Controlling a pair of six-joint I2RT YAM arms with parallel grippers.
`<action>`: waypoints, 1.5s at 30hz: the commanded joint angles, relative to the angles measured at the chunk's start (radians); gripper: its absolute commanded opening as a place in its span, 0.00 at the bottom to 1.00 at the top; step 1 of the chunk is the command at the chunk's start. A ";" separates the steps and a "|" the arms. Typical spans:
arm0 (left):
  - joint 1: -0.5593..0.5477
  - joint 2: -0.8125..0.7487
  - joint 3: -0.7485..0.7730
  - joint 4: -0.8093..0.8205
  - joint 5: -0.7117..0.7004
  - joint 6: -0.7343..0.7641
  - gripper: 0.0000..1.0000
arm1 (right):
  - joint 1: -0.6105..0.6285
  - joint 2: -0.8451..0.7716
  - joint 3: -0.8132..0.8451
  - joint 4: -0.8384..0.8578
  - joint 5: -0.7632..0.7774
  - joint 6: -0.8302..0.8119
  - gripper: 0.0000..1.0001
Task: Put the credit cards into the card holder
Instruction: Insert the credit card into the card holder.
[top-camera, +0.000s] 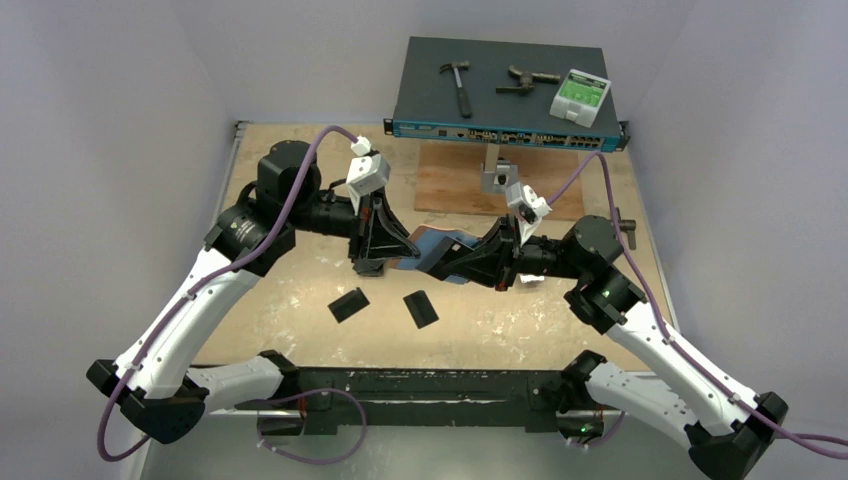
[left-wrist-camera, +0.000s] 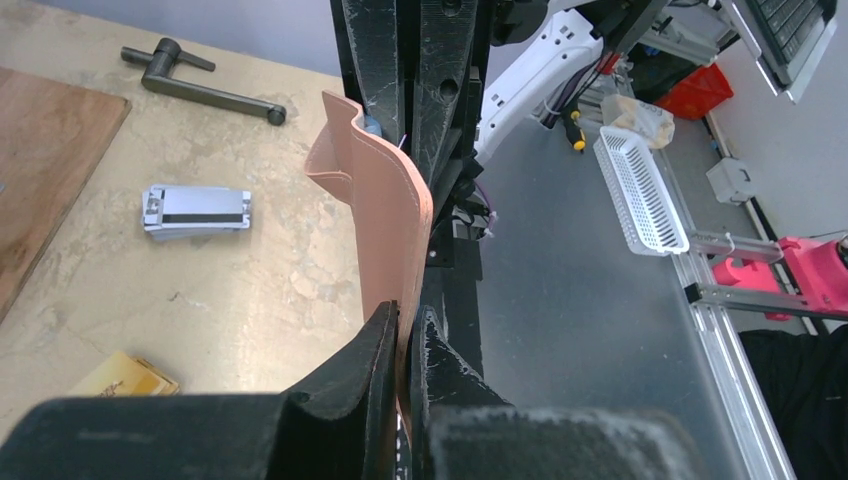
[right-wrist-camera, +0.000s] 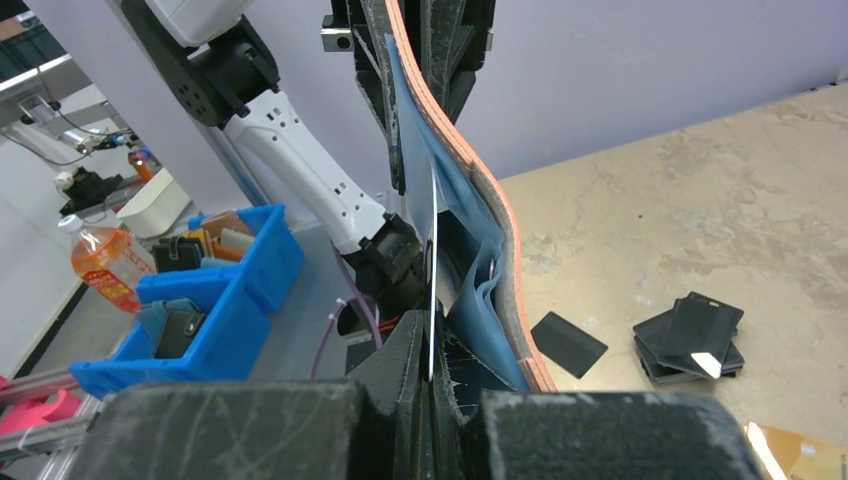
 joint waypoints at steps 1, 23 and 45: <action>-0.039 0.014 0.044 -0.018 -0.008 0.056 0.00 | 0.033 -0.003 0.057 0.052 0.025 -0.032 0.00; -0.048 0.000 -0.004 0.043 0.008 -0.014 0.09 | 0.138 0.090 0.152 0.033 0.136 -0.077 0.00; -0.022 -0.040 -0.060 0.056 -0.023 -0.070 0.00 | 0.157 -0.037 0.168 -0.257 0.348 -0.158 0.47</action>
